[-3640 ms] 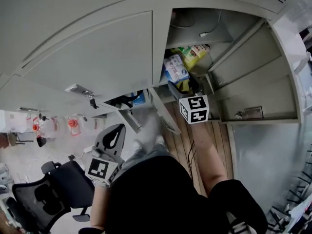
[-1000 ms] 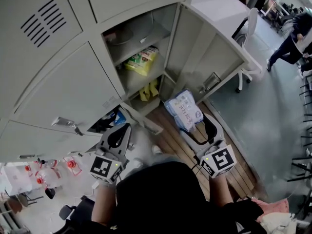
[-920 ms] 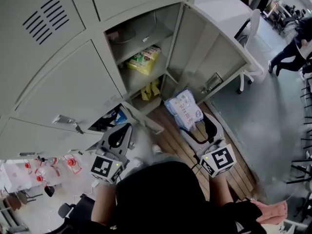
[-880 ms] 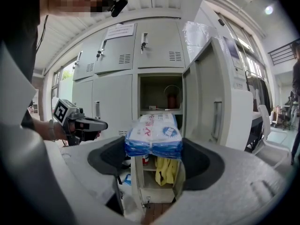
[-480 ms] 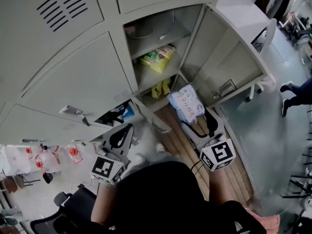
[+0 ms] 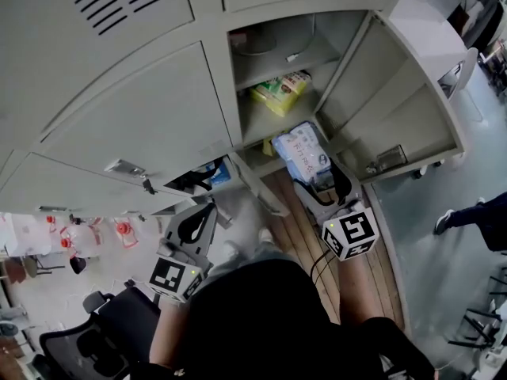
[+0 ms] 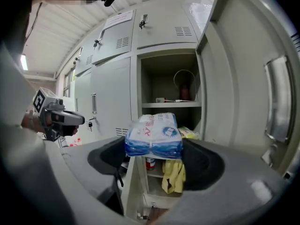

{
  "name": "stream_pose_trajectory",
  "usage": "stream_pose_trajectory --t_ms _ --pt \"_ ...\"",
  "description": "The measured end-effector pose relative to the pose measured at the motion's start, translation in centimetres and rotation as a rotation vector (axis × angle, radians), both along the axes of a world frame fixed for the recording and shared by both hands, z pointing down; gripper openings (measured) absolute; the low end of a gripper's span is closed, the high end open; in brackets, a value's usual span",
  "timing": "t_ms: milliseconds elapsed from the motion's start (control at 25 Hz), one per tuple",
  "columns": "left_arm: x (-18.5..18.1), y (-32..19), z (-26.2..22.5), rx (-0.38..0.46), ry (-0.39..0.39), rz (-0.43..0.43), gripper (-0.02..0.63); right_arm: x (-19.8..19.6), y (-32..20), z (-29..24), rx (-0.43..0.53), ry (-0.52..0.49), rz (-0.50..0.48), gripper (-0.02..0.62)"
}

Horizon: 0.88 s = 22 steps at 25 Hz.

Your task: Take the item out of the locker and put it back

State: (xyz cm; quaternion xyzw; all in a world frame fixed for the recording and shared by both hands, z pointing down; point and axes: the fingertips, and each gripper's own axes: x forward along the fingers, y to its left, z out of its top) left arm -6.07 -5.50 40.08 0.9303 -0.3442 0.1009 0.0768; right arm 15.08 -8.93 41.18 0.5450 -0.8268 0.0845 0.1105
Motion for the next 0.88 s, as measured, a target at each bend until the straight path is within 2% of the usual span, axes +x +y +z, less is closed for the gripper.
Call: stream_pose_trajectory --t_ms 880 --pt "-4.7 0.4 2.5 -0.062 -0.067 -0.225 0.011 -4.7 -10.5 7.9 -0.085 -0.007 -0.138 0.362"
